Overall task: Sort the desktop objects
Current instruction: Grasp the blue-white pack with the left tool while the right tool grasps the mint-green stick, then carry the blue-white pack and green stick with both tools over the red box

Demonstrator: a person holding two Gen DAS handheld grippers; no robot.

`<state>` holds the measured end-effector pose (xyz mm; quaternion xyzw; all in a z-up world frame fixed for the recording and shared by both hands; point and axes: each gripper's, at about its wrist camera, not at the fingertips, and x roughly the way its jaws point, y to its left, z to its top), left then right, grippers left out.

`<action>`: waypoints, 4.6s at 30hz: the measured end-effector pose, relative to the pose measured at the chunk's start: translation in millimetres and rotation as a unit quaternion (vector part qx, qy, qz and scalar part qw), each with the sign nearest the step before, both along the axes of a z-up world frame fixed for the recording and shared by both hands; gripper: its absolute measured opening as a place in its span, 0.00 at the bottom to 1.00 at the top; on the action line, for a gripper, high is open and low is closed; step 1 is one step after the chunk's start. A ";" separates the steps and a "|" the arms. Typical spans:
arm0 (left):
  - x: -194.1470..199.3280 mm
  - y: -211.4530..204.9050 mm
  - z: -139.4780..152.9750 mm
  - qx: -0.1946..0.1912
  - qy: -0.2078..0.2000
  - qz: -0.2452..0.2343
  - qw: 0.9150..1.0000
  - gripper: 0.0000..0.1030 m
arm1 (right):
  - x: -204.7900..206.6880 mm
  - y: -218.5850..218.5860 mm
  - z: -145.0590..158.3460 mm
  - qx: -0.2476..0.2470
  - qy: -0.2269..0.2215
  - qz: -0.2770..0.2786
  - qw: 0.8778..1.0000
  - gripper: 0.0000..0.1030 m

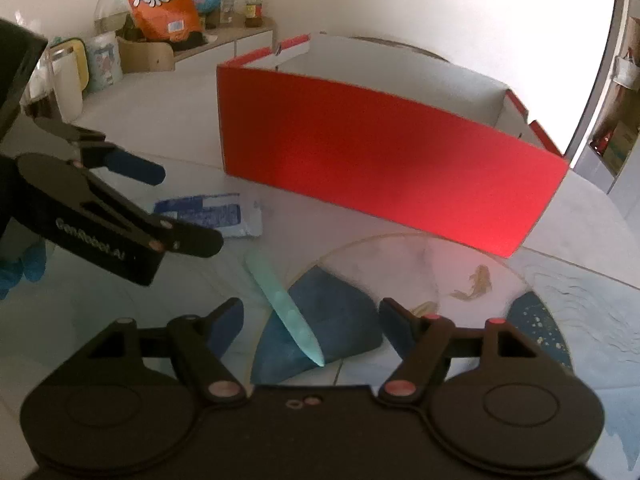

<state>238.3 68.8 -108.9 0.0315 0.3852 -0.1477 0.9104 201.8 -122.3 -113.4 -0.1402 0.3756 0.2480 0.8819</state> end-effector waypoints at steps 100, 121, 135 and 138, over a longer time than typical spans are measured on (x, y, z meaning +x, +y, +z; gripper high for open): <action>-33.6 -62.9 126.5 0.001 -0.079 -0.029 0.996 0.34 | -10.8 -58.2 121.9 0.079 -0.084 -0.019 0.993 0.09; 8.7 -70.4 178.5 0.002 -0.084 -0.026 0.996 0.34 | 24.8 -56.9 179.6 0.088 -0.151 -0.004 0.985 0.09; 65.4 -72.4 179.4 0.017 -0.069 -0.013 0.997 0.35 | 72.9 -59.1 182.4 0.088 -0.160 -0.010 0.983 0.09; 78.8 -70.9 173.4 0.023 -0.060 -0.008 0.998 0.34 | 83.4 -60.1 177.9 0.089 -0.157 -0.011 0.984 0.09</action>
